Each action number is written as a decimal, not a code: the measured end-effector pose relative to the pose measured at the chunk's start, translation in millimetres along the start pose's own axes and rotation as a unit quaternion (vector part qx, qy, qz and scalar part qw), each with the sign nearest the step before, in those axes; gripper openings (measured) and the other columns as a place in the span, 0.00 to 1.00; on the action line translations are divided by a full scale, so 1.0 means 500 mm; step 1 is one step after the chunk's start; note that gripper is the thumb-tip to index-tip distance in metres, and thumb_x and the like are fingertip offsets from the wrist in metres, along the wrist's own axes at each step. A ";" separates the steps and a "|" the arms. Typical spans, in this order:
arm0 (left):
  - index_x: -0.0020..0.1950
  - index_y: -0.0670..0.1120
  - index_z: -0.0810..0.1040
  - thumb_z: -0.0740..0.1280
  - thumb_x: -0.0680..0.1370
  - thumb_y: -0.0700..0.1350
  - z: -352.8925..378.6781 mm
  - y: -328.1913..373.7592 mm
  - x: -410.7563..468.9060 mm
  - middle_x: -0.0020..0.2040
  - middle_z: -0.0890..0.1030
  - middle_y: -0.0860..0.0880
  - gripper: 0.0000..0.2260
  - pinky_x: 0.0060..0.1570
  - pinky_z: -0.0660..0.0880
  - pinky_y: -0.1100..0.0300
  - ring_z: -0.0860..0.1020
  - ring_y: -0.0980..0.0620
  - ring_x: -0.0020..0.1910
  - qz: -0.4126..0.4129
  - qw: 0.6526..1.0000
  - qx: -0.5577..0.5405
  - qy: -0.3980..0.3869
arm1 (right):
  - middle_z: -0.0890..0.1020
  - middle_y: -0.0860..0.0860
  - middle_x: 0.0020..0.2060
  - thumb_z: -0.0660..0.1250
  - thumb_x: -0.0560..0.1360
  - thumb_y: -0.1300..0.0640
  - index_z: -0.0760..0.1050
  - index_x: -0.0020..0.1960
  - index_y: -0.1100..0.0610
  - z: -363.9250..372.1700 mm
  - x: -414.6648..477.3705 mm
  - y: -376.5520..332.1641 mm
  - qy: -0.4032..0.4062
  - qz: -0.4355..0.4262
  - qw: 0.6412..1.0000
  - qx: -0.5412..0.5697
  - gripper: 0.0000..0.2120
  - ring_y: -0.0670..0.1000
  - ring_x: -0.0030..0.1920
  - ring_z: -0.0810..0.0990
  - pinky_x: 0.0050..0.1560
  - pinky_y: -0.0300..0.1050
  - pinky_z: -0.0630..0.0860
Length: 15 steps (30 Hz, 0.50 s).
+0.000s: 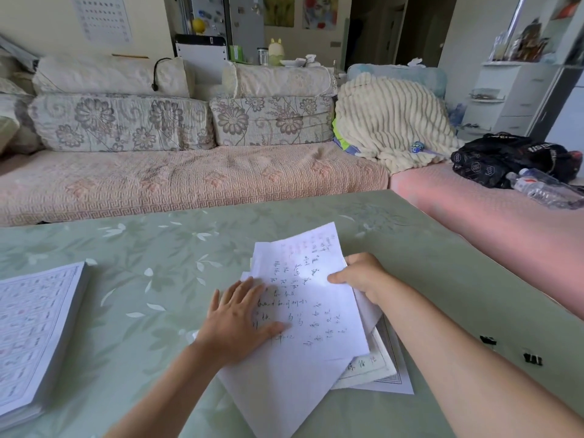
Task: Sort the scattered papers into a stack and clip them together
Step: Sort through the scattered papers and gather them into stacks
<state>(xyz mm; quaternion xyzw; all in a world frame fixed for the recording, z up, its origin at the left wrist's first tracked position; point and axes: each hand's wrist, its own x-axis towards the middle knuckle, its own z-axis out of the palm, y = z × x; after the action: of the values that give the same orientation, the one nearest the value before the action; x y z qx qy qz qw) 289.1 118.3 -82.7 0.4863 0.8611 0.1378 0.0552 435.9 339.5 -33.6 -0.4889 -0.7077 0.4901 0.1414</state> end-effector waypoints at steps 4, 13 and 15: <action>0.78 0.50 0.57 0.61 0.75 0.61 -0.036 -0.013 0.009 0.75 0.63 0.50 0.34 0.70 0.61 0.56 0.62 0.50 0.72 -0.051 0.992 -0.115 0.031 | 0.86 0.58 0.51 0.77 0.68 0.65 0.81 0.52 0.65 -0.019 -0.007 0.006 0.022 -0.051 0.998 0.043 0.13 0.57 0.51 0.85 0.56 0.51 0.79; 0.43 0.55 0.84 0.65 0.76 0.41 -0.087 -0.027 0.008 0.35 0.80 0.54 0.11 0.34 0.69 0.64 0.74 0.55 0.34 -0.135 0.953 -0.268 -0.031 | 0.86 0.57 0.49 0.74 0.74 0.57 0.82 0.53 0.59 -0.056 -0.009 0.051 0.027 -0.003 0.991 0.134 0.10 0.58 0.52 0.85 0.58 0.54 0.79; 0.42 0.52 0.83 0.64 0.77 0.40 -0.081 -0.029 0.007 0.36 0.80 0.52 0.11 0.35 0.69 0.62 0.75 0.51 0.37 -0.180 0.938 -0.293 0.034 | 0.85 0.57 0.52 0.76 0.72 0.55 0.81 0.57 0.59 -0.064 0.002 0.063 0.036 0.022 0.991 0.127 0.16 0.58 0.52 0.84 0.52 0.52 0.80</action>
<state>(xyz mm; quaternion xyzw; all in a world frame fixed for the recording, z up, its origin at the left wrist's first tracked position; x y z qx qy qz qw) 266.1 106.6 -48.2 0.2802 0.8571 0.3883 0.1899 474.6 359.2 -44.4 -0.4996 -0.6231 0.5613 0.2171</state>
